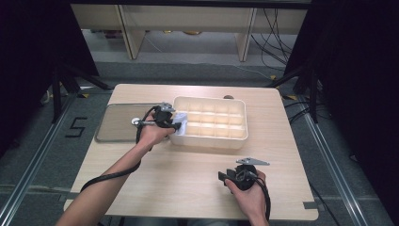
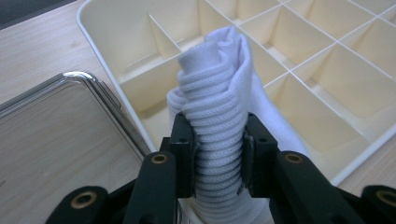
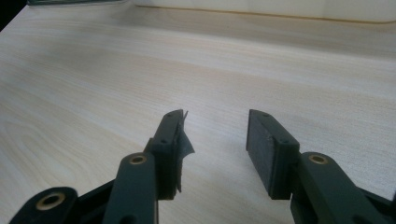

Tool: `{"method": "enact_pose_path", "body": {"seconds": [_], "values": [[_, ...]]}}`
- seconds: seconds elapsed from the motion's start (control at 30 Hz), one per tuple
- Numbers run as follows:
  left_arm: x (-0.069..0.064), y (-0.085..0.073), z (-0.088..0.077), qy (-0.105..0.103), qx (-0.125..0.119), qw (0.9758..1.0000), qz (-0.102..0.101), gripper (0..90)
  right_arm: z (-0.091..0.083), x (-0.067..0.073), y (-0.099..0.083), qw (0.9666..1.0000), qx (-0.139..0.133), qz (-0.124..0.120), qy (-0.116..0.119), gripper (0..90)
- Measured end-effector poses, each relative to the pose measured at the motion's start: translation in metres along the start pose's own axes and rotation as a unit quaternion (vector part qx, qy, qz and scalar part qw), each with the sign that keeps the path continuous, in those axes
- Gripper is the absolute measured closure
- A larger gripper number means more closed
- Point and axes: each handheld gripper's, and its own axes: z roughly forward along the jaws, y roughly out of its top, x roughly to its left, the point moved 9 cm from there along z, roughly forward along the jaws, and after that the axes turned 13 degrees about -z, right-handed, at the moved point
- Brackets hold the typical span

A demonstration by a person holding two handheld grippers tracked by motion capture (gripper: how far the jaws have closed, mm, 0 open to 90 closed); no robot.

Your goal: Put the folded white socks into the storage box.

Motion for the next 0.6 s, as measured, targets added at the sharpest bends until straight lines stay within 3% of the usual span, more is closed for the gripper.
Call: {"method": "enact_pose_path", "body": {"seconds": [0.3,0.4,0.6], "values": [[-0.0019,0.0013,0.0024,0.006,0.017,0.9998,-0.011,69.9,0.0002,-0.0012,-0.0002,1.0,0.001,0.0,-0.004,57.3],[-0.0015,0.0007,0.0018,0.005,0.032,0.9995,-0.002,70.0,-0.0002,-0.0014,0.0001,1.0,0.0,0.0,-0.003,57.3],[-0.0024,-0.0015,0.0033,0.008,0.037,0.9993,-0.002,69.9,0.0006,-0.0011,-0.0001,1.0,0.001,0.001,-0.002,57.2]]}}
